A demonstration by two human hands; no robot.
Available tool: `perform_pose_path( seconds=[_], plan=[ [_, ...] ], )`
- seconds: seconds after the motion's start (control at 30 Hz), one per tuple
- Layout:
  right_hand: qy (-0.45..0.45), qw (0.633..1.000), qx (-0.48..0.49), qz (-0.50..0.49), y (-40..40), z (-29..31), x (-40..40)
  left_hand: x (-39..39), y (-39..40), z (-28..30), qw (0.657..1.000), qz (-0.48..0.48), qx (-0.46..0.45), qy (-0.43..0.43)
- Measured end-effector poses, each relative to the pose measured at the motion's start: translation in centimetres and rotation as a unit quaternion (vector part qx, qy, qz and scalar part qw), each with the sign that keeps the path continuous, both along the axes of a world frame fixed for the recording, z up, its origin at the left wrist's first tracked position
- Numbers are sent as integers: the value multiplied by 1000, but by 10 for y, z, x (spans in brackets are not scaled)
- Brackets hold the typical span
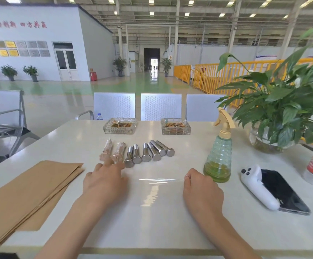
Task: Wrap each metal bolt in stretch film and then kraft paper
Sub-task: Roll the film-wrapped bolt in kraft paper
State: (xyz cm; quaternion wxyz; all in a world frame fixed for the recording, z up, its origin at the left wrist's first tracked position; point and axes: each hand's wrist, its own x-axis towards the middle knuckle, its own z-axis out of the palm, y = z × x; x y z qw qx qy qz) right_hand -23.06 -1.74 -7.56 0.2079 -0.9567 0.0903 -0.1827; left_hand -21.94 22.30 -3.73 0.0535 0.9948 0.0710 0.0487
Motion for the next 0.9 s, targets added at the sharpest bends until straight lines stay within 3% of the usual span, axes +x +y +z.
perform_pose_path(
  seconds=[0.23,0.37,0.53,0.9],
  plan=[
    [13,1000,-7,3,-2,1,2,9,28,16,998,3,-24,66],
    [5,1000,-13,-3,-5,2,2,11,30,17,1000,19,-20,12],
    [6,1000,-20,-15,-15,1,3,3,24,6,997,57,48,-13],
    [-18,1000,4,-24,-30,0,2,-7,53,1,998,11,-21,-53]
  ],
)
